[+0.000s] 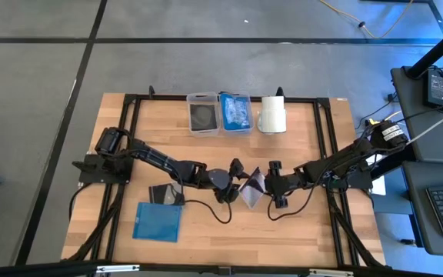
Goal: Pick & place jewel cases by type
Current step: Put the right black CD Case into the left transparent bin
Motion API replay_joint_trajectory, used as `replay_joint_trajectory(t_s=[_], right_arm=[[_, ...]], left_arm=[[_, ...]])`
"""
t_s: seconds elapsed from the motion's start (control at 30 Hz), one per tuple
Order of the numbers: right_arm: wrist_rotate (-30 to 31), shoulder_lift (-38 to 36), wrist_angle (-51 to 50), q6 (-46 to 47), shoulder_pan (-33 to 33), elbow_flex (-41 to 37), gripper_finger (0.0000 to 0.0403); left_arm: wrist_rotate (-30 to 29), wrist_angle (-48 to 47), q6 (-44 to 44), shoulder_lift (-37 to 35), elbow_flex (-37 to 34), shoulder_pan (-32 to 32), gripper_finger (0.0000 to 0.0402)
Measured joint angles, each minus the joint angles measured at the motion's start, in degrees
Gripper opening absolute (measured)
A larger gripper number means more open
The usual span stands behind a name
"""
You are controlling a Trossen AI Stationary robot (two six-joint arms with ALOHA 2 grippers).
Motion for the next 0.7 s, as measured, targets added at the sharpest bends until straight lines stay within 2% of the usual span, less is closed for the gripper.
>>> replay_joint_trajectory(t_s=[0.13,0.43,0.7], right_arm=[[-0.33,0.0,-0.22,-0.14,0.0,0.0,0.0273],[-0.62,0.0,-0.52,-0.03,0.04,0.0,0.0273],[-0.69,0.0,-0.54,0.04,0.09,-0.02,0.0273]], left_arm=[[0.78,0.14,0.92,0.0,0.0,0.31,0.0255],[6.5,0.11,12.66,0.0,0.0,0.24,0.025],[6.26,0.1,12.09,0.0,0.0,0.26,0.0191]])
